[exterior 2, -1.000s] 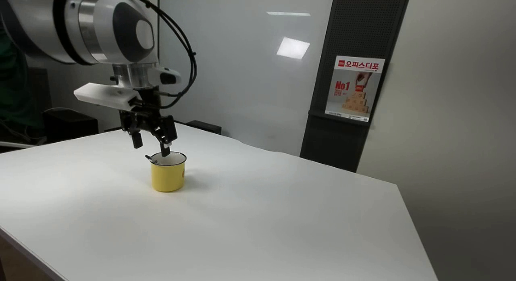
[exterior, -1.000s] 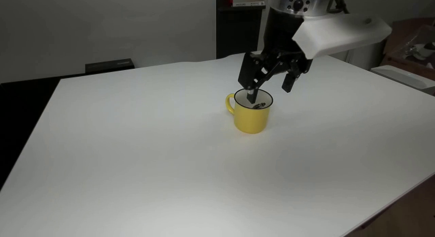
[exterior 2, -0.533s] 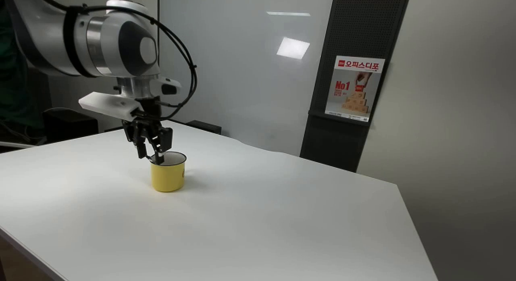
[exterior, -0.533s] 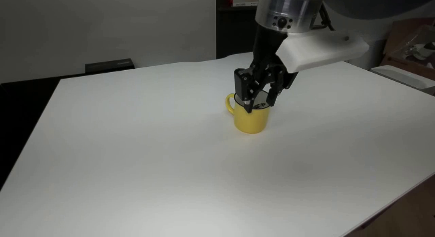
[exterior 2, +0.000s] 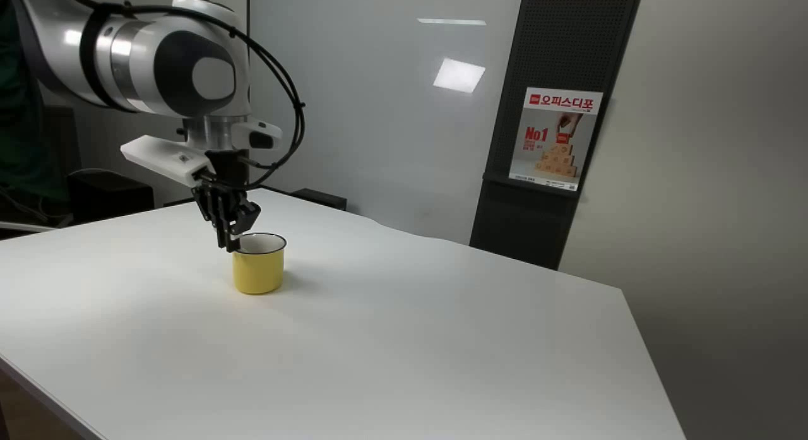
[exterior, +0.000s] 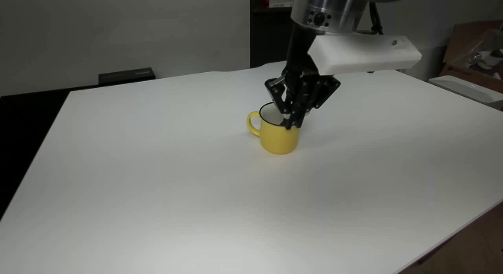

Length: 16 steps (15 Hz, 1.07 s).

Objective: Take the pen out of the yellow mug

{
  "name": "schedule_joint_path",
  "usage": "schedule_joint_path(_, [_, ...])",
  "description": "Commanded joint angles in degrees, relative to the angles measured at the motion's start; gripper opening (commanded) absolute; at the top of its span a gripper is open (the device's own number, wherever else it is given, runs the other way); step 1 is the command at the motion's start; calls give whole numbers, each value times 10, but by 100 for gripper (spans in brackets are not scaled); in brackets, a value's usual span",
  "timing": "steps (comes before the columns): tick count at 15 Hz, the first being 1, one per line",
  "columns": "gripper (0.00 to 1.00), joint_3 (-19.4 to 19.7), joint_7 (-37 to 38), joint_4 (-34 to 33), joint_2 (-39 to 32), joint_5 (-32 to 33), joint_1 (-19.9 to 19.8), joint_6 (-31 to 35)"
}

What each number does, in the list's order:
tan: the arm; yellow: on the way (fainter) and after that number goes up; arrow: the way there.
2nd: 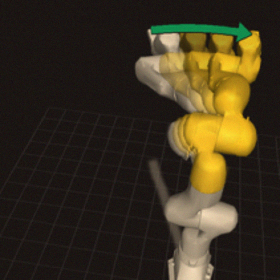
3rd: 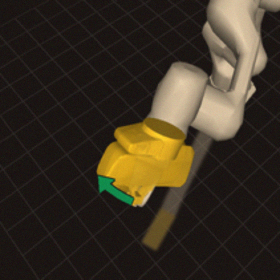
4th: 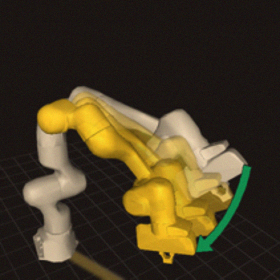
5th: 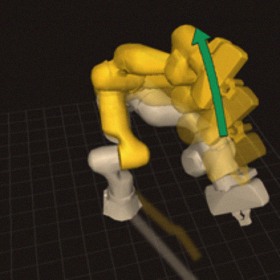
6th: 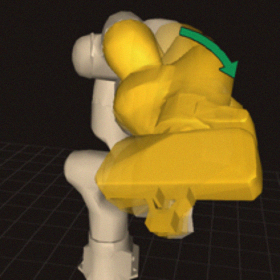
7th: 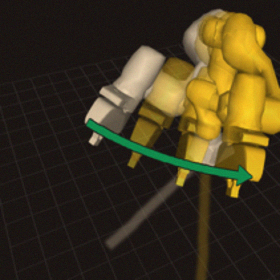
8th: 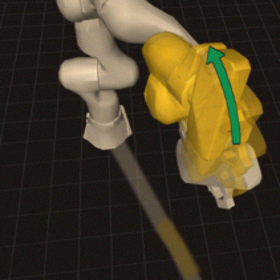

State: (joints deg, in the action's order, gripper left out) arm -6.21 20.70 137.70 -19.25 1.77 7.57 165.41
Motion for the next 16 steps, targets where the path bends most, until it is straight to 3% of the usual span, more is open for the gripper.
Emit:
schedule_joint_path(1, [5,10,-14,9,23,-36,9,-9])
schedule_joint_path(5, [5,34,-2,6,56,-28,20,-54])
schedule_joint_path(10, [5,26,-19,-17,135,-48,0,-194])
schedule_joint_path(13, [5,33,6,-20,179,22,0,-223])
schedule_joint_path(16, [5,35,32,-6,194,134,-13,-180])
